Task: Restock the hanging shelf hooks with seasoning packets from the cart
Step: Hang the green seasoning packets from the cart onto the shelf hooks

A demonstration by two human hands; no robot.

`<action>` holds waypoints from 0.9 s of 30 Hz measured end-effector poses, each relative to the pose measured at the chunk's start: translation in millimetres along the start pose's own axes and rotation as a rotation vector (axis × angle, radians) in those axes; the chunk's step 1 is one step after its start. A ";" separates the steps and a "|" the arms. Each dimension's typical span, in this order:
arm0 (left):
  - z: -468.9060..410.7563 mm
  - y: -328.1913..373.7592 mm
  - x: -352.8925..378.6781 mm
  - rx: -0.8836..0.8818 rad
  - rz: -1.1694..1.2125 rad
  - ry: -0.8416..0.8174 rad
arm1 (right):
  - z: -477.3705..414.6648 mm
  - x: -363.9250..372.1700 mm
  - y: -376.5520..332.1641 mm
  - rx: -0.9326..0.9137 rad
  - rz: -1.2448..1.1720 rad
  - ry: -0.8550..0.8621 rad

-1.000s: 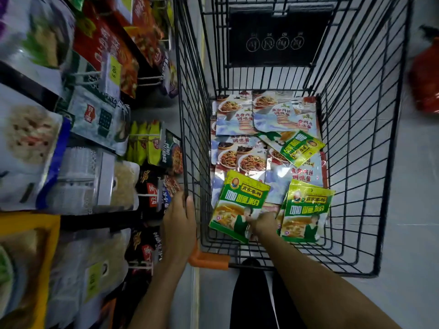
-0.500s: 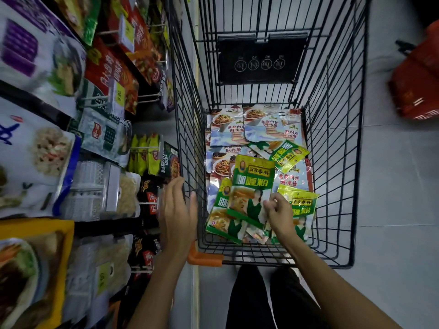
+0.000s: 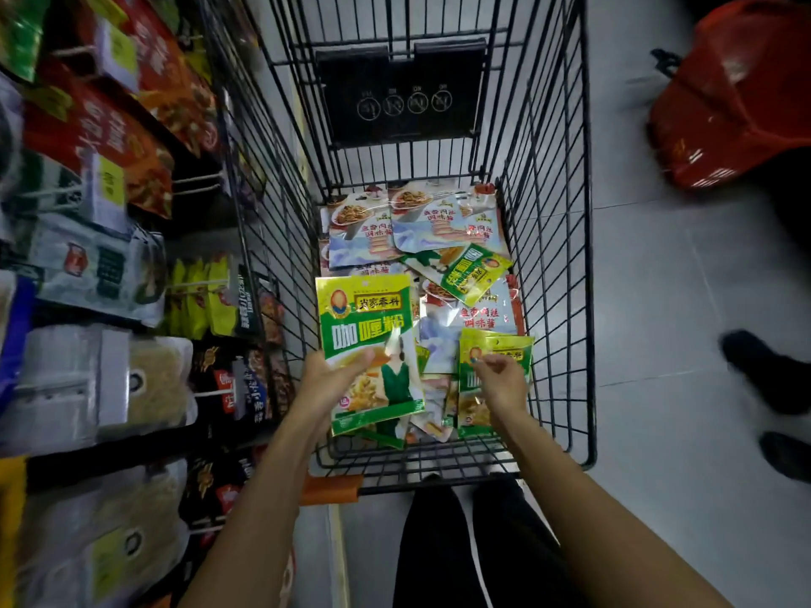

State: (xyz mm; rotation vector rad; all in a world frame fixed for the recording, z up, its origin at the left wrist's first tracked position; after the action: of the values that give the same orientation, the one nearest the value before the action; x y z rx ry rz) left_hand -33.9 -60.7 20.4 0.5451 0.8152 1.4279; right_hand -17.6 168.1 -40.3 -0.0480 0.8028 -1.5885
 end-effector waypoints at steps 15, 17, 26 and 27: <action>-23.3 -18.5 15.6 -0.013 0.120 0.049 | -43.9 14.5 34.0 0.271 0.332 0.178; -20.3 -17.4 14.9 -0.020 0.126 0.053 | -38.3 25.3 28.9 0.281 0.394 0.157; -22.4 -30.9 -6.4 -0.095 0.138 0.134 | -32.3 33.8 21.5 0.105 0.498 0.196; -22.1 -30.3 -7.5 -0.100 0.134 0.133 | -32.1 31.6 21.3 0.088 0.467 0.184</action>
State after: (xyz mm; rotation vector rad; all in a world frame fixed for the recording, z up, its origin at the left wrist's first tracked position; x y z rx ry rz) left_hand -31.1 -74.1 -15.3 0.4381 0.8193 1.6335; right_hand -21.0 155.6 -88.4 0.3316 0.8146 -1.1911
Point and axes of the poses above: each hand's wrist, its own z-axis away from the middle knuckle, its own x-axis out of the palm, y = z × x, the point moved 2 cm from there along -z, towards the middle knuckle, and after that the axes turned 6 degrees about x, right-handed, at the moved point
